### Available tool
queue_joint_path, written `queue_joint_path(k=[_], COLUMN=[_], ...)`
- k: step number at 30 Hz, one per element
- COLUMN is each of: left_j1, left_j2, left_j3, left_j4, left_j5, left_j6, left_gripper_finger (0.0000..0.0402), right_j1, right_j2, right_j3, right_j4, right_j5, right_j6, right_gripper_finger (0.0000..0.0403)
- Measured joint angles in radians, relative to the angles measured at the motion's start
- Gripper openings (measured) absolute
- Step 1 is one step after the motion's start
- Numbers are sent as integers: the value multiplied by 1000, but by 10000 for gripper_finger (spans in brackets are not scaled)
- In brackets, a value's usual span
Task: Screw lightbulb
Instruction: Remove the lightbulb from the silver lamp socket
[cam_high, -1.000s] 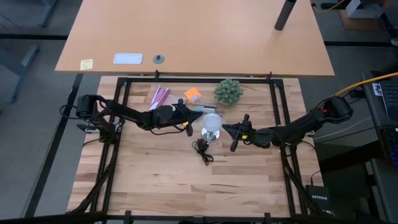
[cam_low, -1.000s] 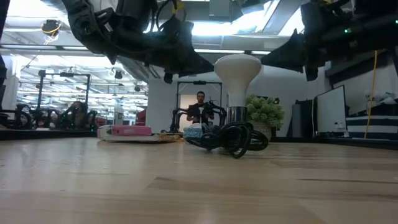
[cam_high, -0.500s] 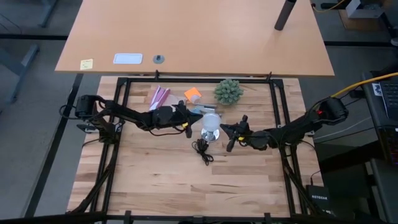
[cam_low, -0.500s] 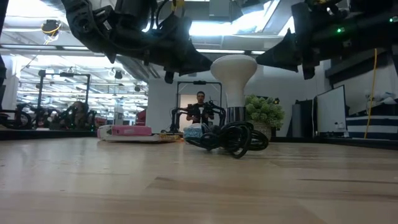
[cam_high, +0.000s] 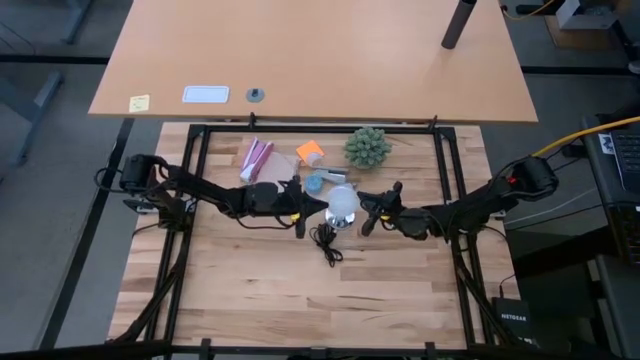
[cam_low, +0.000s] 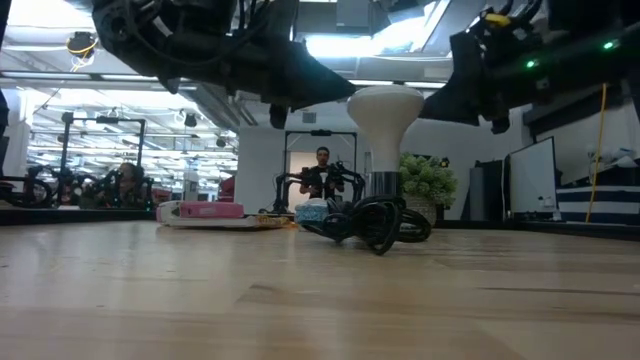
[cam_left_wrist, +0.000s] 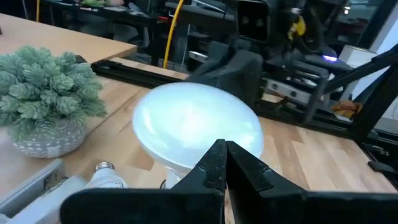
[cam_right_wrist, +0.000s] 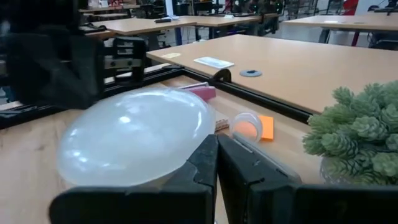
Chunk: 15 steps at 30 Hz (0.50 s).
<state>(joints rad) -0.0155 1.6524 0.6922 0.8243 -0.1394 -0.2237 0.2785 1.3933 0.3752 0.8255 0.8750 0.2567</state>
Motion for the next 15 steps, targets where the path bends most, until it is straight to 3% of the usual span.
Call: queue_joint_path(k=[7, 15], left_j1=[-27, -24], left_j2=[5, -8], left_j3=[-3, -3], left_j4=[-12, 114], left_j5=[-20, -71], left_j6=[-4, 82], left_gripper_finger=[0, 0], right_j1=[-86, -123], right_j2=[2, -12], right_j3=[0, 0], right_j4=[-1, 17], right_j5=[-109, -66], right_j6=[0, -142], right_gripper_finger=[16, 16])
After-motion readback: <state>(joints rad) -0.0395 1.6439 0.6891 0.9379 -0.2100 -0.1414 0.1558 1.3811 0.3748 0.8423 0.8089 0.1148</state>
